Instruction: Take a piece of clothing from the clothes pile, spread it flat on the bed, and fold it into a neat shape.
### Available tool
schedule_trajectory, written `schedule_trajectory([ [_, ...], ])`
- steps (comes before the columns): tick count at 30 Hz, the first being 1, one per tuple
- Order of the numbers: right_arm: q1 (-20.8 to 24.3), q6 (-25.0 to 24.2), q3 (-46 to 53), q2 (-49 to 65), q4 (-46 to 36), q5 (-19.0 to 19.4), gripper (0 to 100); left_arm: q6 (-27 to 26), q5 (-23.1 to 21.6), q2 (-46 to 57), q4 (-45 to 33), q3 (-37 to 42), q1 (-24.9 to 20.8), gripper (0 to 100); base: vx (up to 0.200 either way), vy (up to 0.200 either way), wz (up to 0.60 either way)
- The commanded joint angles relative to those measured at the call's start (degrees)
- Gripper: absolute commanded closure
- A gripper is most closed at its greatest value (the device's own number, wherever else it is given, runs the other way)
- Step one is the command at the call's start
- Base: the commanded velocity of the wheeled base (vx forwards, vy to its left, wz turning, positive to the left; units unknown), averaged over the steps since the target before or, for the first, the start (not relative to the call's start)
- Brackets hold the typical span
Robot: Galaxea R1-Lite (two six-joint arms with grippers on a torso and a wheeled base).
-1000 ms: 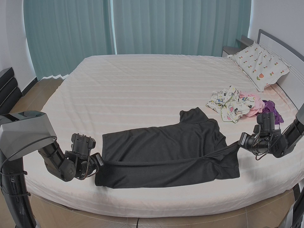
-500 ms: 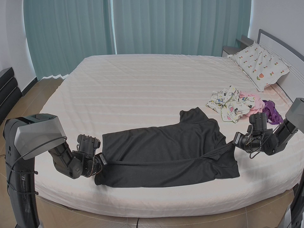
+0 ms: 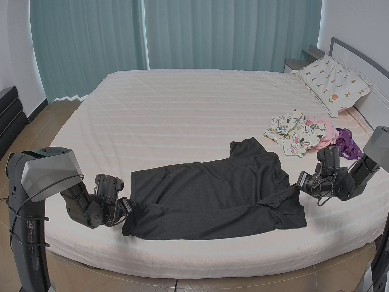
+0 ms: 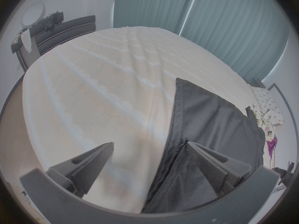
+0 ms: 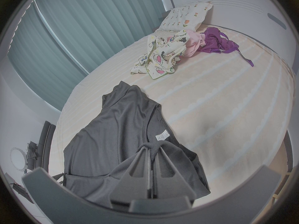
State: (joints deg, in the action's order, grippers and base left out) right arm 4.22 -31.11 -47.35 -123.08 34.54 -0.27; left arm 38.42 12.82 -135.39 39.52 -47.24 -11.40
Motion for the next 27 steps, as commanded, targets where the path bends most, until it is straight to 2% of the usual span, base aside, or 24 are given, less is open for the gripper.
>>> schedule_trajectory([
  [1, 0.09, -0.09, 2.17, 2.93, -0.43, 0.53, 100, 0.42, -0.52, 3.11, 0.12, 3.38, 1.38, 0, 0.0, 0.0, 0.0],
  [9, 0.35, 0.17, 8.59, 7.24, -0.79, 1.94, 100, 1.04, -3.77, 8.04, 0.64, 10.32, 3.66, 0, 0.0, 0.0, 0.0],
  [10, 0.97, 0.35, 11.75, 8.38, -0.79, 2.03, 100, 2.53, -5.88, 9.53, 0.64, 12.79, 3.93, 0, 0.0, 0.0, 0.0],
  [13, 1.14, 0.44, 14.3, 9.35, -0.79, 2.03, 100, 3.94, -7.55, 11.02, 0.64, 14.98, 3.93, 0, 0.0, 0.0, 0.0],
  [21, 0.88, 0.44, 17.2, 12.6, -2.81, 2.29, 100, 4.64, -8.08, 13.31, 0.73, 18.59, 3.66, 0, 0.0, 0.0, 0.0],
  [24, 1.06, 0.35, 18.43, 14.0, -7.03, 4.4, 100, 6.58, -8.17, 13.22, 1.96, 19.29, 3.4, 0, 0.0, 0.0, 0.0],
  [27, 1.06, 0.52, 19.05, 13.3, -7.73, 4.49, 100, 6.66, -8.25, 12.69, 3.9, 20.43, 3.4, 0, 0.0, 0.0, 0.0],
])
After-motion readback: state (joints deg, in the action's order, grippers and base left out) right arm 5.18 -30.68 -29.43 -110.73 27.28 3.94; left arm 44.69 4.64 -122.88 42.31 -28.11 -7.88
